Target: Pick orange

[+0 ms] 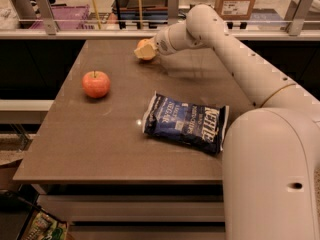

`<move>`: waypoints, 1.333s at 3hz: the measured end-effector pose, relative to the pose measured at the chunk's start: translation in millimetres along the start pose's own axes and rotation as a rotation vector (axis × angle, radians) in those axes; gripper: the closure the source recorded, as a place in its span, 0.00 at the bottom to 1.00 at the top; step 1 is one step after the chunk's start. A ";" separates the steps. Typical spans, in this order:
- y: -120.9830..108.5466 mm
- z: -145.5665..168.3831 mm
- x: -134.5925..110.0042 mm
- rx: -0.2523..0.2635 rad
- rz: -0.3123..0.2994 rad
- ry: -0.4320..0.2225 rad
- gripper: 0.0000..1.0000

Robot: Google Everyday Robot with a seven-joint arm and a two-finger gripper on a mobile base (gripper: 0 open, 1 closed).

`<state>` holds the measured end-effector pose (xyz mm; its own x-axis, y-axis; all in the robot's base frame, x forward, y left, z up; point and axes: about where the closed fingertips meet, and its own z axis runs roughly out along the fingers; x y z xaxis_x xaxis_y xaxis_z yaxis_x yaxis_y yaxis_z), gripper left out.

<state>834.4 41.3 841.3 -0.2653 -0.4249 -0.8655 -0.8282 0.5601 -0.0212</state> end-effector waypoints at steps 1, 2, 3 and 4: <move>22.8 -43.8 -44.5 0.035 -0.071 -0.009 1.00; 22.9 -43.6 -44.4 0.034 -0.071 -0.009 1.00; 23.1 -41.9 -46.5 0.027 -0.083 -0.020 1.00; 22.0 -49.7 -54.7 0.026 -0.111 -0.034 1.00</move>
Offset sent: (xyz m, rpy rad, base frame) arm -0.0159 -0.0021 0.0305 -0.0259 -0.0363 -0.0005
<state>806.1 41.5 913.1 -0.1557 -0.4613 -0.8735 -0.8382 0.5296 -0.1303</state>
